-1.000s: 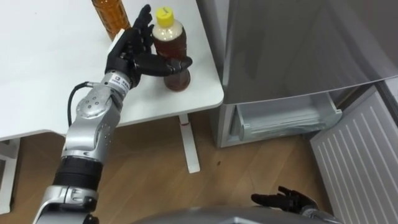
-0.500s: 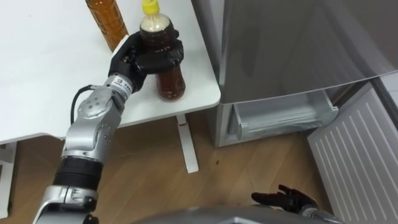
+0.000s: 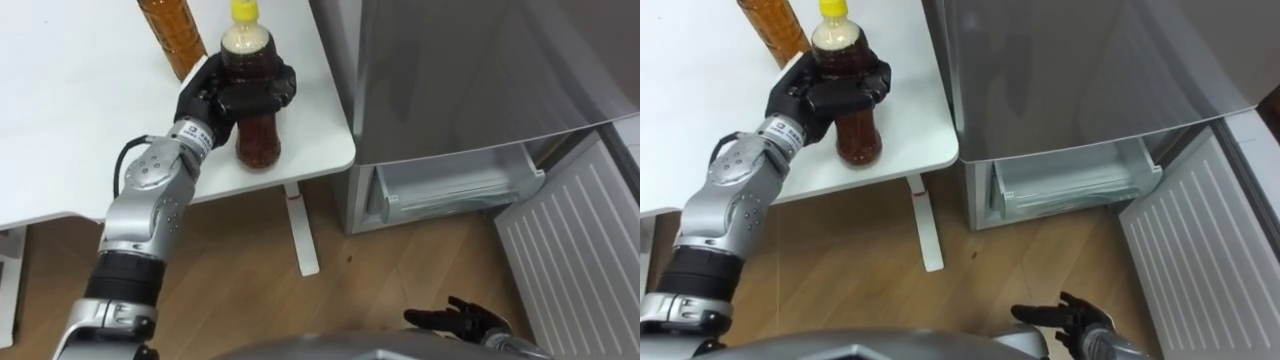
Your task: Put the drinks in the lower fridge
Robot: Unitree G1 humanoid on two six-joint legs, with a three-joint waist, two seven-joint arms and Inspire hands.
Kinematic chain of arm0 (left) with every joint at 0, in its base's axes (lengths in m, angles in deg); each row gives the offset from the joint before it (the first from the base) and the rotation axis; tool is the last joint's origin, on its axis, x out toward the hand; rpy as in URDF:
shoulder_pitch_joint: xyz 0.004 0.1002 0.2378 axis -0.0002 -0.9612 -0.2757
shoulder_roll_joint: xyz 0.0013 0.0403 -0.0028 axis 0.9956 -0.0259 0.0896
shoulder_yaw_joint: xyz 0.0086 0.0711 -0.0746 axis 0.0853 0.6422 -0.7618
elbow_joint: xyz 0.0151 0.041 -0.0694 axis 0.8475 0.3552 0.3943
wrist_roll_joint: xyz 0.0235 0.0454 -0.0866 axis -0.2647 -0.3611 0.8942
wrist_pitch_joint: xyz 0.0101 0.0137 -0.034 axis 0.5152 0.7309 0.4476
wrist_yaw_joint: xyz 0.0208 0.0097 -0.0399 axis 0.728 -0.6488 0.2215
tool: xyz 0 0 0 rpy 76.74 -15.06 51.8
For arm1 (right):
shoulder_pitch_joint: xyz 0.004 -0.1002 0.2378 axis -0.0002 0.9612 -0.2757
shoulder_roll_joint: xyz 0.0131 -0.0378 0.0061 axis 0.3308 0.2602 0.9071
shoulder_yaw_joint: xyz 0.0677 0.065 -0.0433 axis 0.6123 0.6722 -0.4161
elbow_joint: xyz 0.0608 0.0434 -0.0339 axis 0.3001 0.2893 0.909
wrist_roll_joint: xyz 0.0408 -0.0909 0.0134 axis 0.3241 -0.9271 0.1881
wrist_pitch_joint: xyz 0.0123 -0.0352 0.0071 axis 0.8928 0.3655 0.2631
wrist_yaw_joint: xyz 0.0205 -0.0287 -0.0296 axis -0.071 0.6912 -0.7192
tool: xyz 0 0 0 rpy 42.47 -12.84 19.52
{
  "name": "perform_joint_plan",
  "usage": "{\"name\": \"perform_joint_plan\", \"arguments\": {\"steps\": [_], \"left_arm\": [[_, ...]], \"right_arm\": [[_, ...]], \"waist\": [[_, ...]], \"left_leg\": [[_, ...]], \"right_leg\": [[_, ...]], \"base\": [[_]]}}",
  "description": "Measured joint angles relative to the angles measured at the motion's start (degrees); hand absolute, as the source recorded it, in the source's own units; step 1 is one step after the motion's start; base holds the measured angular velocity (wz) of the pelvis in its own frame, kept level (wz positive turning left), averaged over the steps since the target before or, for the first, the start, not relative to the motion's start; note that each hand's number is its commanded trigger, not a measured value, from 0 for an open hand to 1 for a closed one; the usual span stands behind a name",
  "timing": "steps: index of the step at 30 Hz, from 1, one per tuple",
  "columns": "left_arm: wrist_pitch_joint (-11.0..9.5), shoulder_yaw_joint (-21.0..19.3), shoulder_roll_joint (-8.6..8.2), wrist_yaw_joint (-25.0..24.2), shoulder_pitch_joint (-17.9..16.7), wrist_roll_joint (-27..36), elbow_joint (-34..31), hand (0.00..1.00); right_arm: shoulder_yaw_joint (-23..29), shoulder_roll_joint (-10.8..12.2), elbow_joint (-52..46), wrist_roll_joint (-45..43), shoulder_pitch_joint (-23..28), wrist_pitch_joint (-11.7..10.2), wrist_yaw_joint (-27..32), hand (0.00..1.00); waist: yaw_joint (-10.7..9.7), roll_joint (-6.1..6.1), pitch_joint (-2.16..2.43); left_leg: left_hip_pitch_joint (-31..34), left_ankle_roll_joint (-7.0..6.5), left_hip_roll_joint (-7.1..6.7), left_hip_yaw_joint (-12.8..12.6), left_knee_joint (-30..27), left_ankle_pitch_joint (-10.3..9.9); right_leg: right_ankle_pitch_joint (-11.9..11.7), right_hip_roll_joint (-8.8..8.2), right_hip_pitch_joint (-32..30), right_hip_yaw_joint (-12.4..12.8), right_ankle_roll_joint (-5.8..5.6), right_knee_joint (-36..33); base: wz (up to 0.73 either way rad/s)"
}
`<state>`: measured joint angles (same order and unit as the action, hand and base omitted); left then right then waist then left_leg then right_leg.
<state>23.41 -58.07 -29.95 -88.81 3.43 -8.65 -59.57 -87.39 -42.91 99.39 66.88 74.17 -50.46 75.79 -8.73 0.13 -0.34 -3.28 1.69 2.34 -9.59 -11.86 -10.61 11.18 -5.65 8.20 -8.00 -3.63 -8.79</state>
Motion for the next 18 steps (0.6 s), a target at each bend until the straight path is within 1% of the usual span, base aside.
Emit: {"name": "perform_joint_plan", "arguments": {"steps": [3,5,7,9,12,14,18], "left_arm": [[0.0,0.0,-0.01,-0.1,0.0,0.1,-3.1,1.0],[0.0,0.1,-0.66,-0.3,0.0,0.1,-5.0,1.0],[0.0,0.2,-0.87,-1.4,-0.1,0.1,-6.3,1.0],[0.0,0.3,-0.97,-1.4,-0.5,0.1,-7.6,1.0],[0.0,0.2,-1.57,-1.4,-1.9,0.3,-9.8,1.0],[0.0,0.3,-2.85,-1.4,-3.6,1.2,-11.7,1.0],[0.0,0.3,-3.06,-2.0,-5.1,2.1,-13.1,1.0]], "right_arm": [[0.0,0.0,0.1,-0.4,-0.1,0.0,0.0,0.0],[-0.1,0.0,-0.1,-0.6,0.1,0.0,0.0,0.0],[-0.2,0.0,-0.1,-0.6,0.0,0.0,0.0,0.0],[-0.6,0.0,-0.1,-1.4,-0.4,0.0,0.0,0.0],[-1.3,0.0,-0.1,-2.1,-0.7,0.3,-0.1,0.0],[-1.3,-0.1,-0.1,-2.1,-0.7,1.3,-0.1,0.0],[-1.2,0.0,0.2,-2.9,-0.6,1.9,-0.1,0.0]], "waist": [[0.2,-0.09,-0.03],[0.8,-0.19,-0.05],[1.2,-0.43,-0.11],[1.4,-0.56,-0.05],[2.1,-0.82,0.1],[3.0,-1.02,0.19],[4.3,-1.21,0.28]], "left_leg": [[0.0,0.0,0.0,0.0,0.1,0.0],[0.4,0.0,0.0,0.0,0.0,0.0],[0.8,0.0,-0.01,0.3,-0.3,0.0],[1.0,0.0,-0.01,0.5,-0.5,0.0],[1.1,0.0,-0.03,1.0,-0.8,0.0],[1.5,0.0,-0.06,1.6,-1.1,0.0],[2.4,0.0,-0.07,2.9,-2.0,0.0]], "right_leg": [[0.0,0.0,0.0,0.0,0.0,0.0],[0.0,0.0,0.1,-0.2,0.0,0.0],[0.0,0.0,-0.1,-0.5,0.0,0.0],[0.0,-0.01,-0.1,-0.8,0.0,0.0],[0.0,-0.06,0.0,-1.6,0.0,0.0],[0.0,-0.07,0.0,-2.3,0.0,0.0],[0.0,-0.05,0.0,-3.9,0.01,-0.1]], "base": [[0.0],[0.0],[0.07],[0.08],[0.07],[0.15],[0.19]]}}
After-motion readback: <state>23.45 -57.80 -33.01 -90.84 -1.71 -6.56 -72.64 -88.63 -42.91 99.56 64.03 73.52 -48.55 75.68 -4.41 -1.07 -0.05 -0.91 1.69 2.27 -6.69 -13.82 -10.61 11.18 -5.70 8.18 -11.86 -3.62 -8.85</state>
